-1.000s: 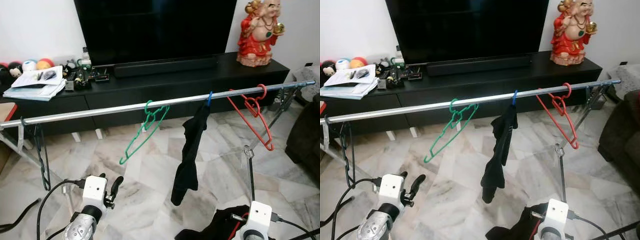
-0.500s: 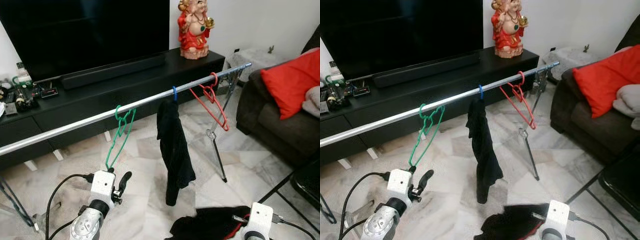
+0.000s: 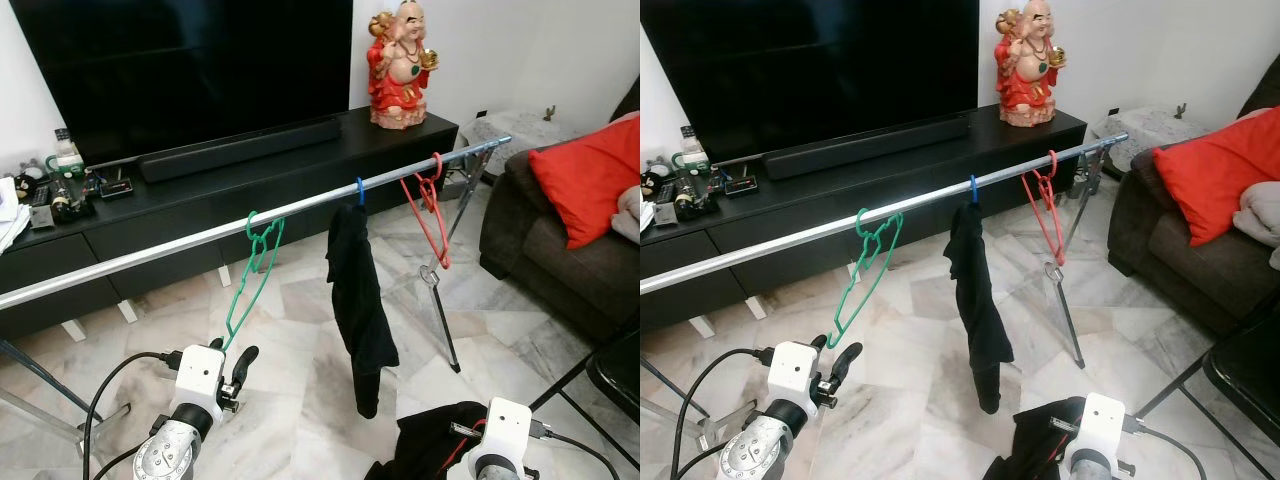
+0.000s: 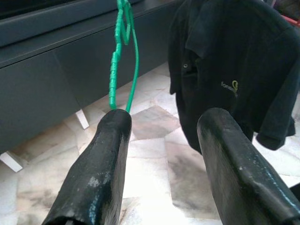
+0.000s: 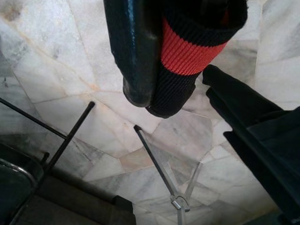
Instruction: Hang hanger
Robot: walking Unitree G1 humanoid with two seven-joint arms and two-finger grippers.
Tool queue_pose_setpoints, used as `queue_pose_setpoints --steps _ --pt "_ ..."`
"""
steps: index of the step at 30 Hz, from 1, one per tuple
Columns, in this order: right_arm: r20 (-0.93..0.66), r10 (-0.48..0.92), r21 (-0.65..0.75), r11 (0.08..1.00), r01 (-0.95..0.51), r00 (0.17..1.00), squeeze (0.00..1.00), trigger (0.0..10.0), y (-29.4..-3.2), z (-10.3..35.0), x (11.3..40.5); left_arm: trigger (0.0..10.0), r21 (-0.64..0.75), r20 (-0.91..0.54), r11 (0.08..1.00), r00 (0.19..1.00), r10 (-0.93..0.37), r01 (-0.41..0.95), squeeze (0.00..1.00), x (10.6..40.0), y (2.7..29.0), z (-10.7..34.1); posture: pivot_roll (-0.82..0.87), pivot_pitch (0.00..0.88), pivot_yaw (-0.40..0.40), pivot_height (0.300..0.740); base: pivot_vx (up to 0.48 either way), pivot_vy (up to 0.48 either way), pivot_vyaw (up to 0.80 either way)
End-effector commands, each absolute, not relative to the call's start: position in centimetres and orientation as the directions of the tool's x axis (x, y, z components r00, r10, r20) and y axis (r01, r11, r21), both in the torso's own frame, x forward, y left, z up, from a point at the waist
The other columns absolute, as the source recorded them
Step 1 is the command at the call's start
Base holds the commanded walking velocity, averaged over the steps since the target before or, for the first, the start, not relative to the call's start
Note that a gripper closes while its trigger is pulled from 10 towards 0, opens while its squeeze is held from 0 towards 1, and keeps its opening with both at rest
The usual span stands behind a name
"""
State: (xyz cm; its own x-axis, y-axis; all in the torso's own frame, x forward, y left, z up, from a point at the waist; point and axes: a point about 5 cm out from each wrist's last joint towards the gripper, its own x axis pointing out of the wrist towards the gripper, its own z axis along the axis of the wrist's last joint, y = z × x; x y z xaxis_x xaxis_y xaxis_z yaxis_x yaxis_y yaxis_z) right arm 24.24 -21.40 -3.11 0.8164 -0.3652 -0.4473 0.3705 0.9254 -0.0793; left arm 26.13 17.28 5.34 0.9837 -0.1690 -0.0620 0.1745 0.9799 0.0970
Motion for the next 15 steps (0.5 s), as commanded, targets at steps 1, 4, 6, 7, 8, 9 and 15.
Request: queue_pose_setpoints --steps 1,4,6,7,8,9,15 --pt "-0.436 -0.360 -0.086 0.929 0.360 0.825 0.00 10.0 -21.30 -2.99 24.34 10.0 0.087 -0.041 0.982 0.985 -0.165 0.169 0.00 26.42 17.42 5.87 0.06 0.018 0.055 0.740 0.000 0.000 0.00" --pt "-0.436 -0.356 -0.087 0.931 0.355 0.826 0.00 10.0 -21.23 -3.02 24.33 10.0 0.083 -0.044 0.983 0.986 -0.158 0.162 0.00 26.47 17.52 5.87 0.06 0.021 0.056 0.740 0.000 0.000 0.00" --pt "-0.437 -0.354 -0.087 0.932 0.353 0.827 0.00 10.0 -21.19 -3.03 24.33 10.0 0.080 -0.043 0.985 0.987 -0.153 0.156 0.00 26.51 17.60 5.92 0.07 0.021 0.056 0.740 0.120 0.000 0.00" --pt "-0.437 -0.354 -0.087 0.932 0.352 0.827 0.00 10.0 -21.18 -3.03 24.33 10.0 0.079 -0.043 0.985 0.988 -0.152 0.155 0.00 26.52 17.61 5.93 0.07 0.021 0.056 0.740 0.240 0.000 0.00" --pt "-0.437 -0.353 -0.087 0.932 0.352 0.827 0.00 10.0 -21.17 -3.03 24.34 10.0 0.078 -0.043 0.985 0.988 -0.149 0.152 0.00 26.56 17.67 5.96 0.07 0.022 0.056 0.740 0.274 0.000 0.00" --pt "-0.437 -0.353 -0.087 0.932 0.352 0.827 0.00 10.0 -21.16 -3.02 24.35 10.0 0.078 -0.043 0.985 0.988 -0.148 0.151 0.00 26.57 17.69 5.97 0.07 0.022 0.056 0.740 0.274 0.000 0.00" --pt "-0.437 -0.350 -0.086 0.933 0.349 0.829 0.00 10.0 -21.09 -3.01 24.39 10.0 0.073 -0.038 0.987 0.989 -0.141 0.144 0.00 26.69 17.82 6.11 0.06 0.024 0.058 0.740 0.296 0.000 0.00"
